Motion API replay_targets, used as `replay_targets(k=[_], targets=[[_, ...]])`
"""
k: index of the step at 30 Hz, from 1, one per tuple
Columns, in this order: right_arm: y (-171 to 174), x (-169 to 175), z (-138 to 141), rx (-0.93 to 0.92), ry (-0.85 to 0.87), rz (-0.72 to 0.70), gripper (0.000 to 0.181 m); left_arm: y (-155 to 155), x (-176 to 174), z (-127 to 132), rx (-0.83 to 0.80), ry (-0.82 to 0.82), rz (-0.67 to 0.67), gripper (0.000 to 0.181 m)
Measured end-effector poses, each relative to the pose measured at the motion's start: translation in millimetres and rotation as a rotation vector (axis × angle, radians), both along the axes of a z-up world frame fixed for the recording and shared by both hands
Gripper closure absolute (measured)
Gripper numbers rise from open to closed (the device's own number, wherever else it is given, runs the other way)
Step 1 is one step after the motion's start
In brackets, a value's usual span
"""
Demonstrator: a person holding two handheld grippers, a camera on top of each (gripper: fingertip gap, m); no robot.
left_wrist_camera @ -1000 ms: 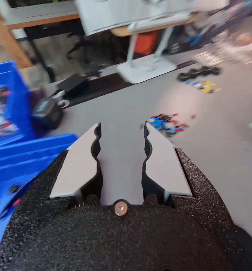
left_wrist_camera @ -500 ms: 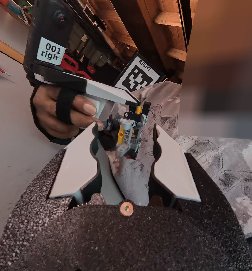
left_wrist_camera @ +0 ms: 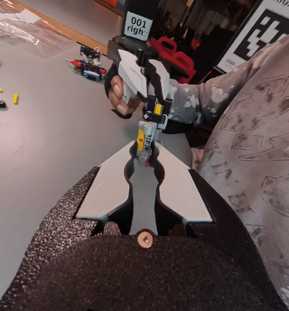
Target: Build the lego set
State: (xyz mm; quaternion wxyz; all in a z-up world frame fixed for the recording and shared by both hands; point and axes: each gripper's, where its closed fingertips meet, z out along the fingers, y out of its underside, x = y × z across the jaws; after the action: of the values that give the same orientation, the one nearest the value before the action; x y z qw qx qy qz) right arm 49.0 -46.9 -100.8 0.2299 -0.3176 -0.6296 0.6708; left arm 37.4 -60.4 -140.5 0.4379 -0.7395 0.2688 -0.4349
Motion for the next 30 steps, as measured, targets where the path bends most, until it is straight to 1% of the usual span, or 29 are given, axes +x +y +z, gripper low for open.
replay_targets(k=[1,5,7,9,10,11,13,16,19,20,23,25,28,30], targets=[[3,-3,-4,0.032,-0.027,-0.028,0.167,3,-5,-4,0.024,0.067,0.042,0.165],[14,-10,-18,0.146,-0.123,-0.113,0.148,8,-18,-10,0.133,0.311,0.135,0.165],[17,-11,-21,0.184,-0.148,-0.131,0.141,9,-20,-11,0.164,0.374,0.152,0.165],[18,-12,-23,0.244,-0.157,-0.152,0.139,9,-22,-14,0.187,0.427,0.161,0.165],[17,-11,-22,0.268,-0.157,-0.153,0.134,9,-23,-17,0.191,0.457,0.166,0.165],[14,-10,-18,0.264,-0.151,-0.145,0.129,12,-28,-21,0.197,0.503,0.184,0.165],[12,-10,-12,0.292,-0.147,-0.149,0.129,12,-32,-28,0.201,0.563,0.185,0.165],[1,-18,-21,0.419,-0.157,-0.169,0.133,13,-30,-33,0.215,0.585,0.178,0.165],[-6,-27,-42,0.533,-0.205,-0.178,0.136,13,-28,-35,0.225,0.601,0.175,0.165],[-6,-29,-48,0.553,-0.217,-0.184,0.139,14,-27,-36,0.229,0.608,0.177,0.165],[-8,-31,-56,0.549,-0.23,-0.175,0.157,14,-27,-37,0.237,0.625,0.177,0.165],[-6,-31,-58,0.561,-0.233,-0.177,0.157,14,-27,-39,0.233,0.617,0.177,0.165],[-5,-32,-54,0.541,-0.205,-0.189,0.158,15,-27,-35,0.23,0.56,0.18,0.164],[-6,-34,-54,0.556,-0.197,-0.199,0.158,13,-24,-36,0.203,0.508,0.158,0.145]])
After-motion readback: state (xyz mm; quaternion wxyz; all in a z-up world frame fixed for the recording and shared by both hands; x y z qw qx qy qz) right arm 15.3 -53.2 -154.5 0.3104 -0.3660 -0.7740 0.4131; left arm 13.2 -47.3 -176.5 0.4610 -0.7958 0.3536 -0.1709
